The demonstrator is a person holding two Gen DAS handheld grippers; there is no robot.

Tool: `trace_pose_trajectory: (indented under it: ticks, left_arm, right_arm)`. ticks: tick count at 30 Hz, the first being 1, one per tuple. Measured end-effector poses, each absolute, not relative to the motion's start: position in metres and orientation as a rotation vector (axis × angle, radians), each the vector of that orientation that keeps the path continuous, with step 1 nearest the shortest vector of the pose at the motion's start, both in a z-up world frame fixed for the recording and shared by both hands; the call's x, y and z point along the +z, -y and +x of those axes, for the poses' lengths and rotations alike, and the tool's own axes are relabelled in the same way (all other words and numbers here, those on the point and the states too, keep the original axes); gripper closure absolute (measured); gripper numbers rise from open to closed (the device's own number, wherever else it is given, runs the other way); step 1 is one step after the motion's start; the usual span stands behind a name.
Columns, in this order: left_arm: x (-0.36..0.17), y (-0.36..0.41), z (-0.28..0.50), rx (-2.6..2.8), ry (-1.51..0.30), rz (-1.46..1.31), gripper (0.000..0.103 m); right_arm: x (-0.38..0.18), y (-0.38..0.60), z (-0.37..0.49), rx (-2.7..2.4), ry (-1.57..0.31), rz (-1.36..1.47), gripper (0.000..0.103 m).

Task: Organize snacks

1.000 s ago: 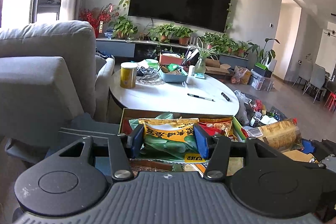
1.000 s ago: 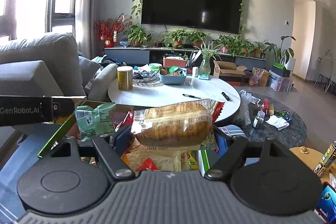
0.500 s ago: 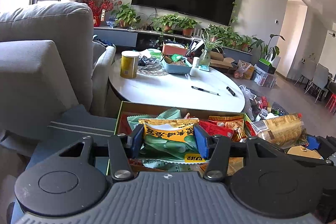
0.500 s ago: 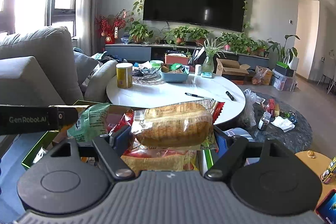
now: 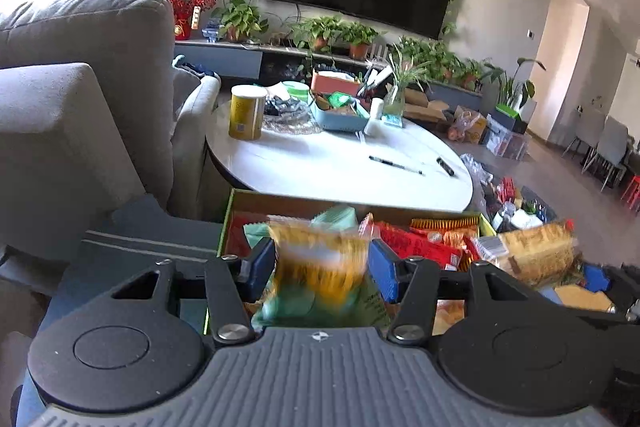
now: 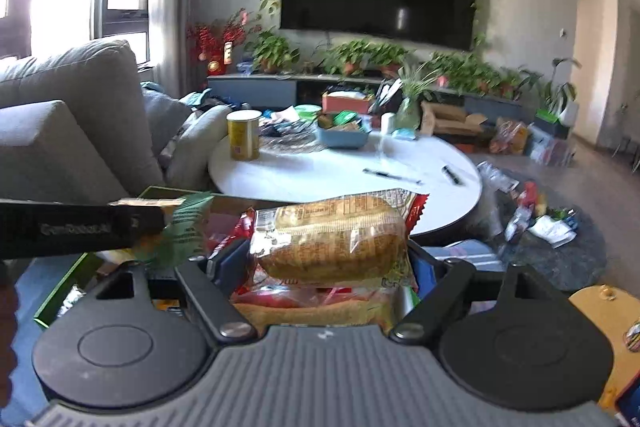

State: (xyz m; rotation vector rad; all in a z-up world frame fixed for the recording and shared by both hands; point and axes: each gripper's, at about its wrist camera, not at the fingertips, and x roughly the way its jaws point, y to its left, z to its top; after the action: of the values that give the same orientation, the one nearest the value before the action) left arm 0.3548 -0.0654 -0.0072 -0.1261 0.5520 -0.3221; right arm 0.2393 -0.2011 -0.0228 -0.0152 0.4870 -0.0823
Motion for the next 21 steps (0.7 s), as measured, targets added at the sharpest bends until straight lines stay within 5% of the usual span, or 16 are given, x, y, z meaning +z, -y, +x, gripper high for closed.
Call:
trace_pose_trajectory:
  ticks: [3,21]
  left_arm:
    - [0.001,0.061,0.351,-0.309,-0.521,-0.137,0.042]
    - [0.057,0.043,0.293,-0.294,-0.408,-0.106,0.030]
  right_arm:
    - [-0.021,0.198,0.239,-0.074,-0.477,-0.023,0.018]
    - [0.025,0.188,0.205,-0.081,-0.398,-0.052,0.018]
